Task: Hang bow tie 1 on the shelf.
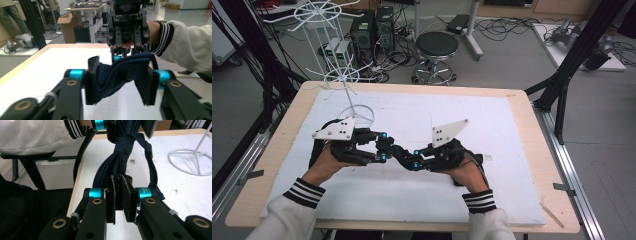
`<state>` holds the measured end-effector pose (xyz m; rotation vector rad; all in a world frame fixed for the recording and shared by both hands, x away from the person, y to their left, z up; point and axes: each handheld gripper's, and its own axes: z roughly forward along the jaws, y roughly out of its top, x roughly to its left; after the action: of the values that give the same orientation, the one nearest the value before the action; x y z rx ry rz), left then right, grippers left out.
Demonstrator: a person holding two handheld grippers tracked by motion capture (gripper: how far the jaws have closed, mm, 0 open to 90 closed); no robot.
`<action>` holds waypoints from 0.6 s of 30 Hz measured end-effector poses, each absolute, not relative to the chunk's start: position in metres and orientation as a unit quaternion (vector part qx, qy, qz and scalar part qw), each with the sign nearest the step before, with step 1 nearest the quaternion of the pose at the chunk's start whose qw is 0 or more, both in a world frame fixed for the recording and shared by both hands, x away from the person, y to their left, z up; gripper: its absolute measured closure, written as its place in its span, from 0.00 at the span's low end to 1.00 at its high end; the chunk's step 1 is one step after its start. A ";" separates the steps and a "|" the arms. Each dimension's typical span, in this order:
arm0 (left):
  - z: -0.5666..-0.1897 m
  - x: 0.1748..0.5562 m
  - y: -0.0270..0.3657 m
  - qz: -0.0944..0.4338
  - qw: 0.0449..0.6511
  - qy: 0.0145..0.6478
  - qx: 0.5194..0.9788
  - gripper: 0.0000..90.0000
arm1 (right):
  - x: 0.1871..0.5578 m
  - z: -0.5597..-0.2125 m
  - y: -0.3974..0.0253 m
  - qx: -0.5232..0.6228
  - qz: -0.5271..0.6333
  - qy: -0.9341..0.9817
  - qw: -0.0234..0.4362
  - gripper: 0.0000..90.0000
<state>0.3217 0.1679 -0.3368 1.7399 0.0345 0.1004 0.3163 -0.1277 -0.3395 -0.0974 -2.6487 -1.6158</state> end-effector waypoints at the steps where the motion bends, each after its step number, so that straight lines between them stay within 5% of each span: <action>1: -0.337 0.322 0.168 0.040 0.645 0.013 0.763 0.69 | 0.317 -0.340 -0.128 -0.032 -0.522 -0.852 0.017 0.92; 5: -0.339 0.321 0.169 0.029 0.650 0.019 0.759 0.80 | 0.318 -0.341 -0.127 -0.036 -0.522 -0.852 0.014 0.92; 15: -0.337 0.318 0.171 0.038 0.647 0.022 0.761 0.86 | 0.319 -0.341 -0.126 -0.037 -0.526 -0.849 0.016 0.92; 18: -0.336 0.318 0.171 0.039 0.646 0.021 0.762 0.86 | 0.319 -0.342 -0.125 -0.040 -0.525 -0.850 0.015 0.81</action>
<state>0.3177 0.1712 -0.3365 1.7340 0.0477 0.0876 0.3186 -0.1250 -0.3421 -0.1234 -2.6454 -1.6346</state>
